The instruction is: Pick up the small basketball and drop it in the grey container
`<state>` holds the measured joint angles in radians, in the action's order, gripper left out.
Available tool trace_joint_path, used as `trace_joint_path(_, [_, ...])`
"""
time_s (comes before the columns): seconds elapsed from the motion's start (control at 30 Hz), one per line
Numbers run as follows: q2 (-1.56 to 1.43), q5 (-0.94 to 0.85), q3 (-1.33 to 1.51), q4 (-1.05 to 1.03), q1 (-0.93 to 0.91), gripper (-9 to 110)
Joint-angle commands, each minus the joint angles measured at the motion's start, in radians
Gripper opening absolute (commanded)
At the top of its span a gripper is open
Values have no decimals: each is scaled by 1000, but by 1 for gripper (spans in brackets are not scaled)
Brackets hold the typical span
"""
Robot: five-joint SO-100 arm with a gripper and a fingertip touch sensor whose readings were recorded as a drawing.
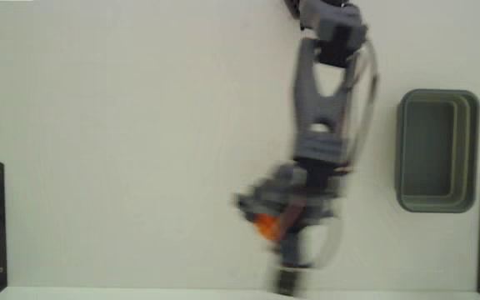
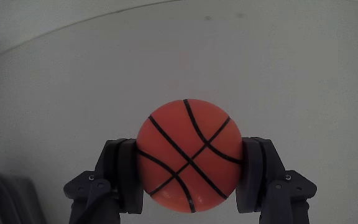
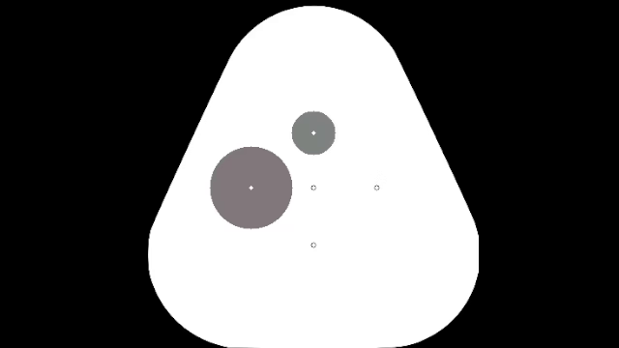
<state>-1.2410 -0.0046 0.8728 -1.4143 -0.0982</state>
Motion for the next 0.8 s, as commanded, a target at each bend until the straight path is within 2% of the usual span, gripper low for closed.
trace_joint_path(0.0, [-125, 5, 22, -7, 91, 81])
trace_joint_path(0.4, [-251, 5, 147, -9, 414, 81])
trace_joint_path(0.77, [-336, 5, 230, -11, 629, 81])
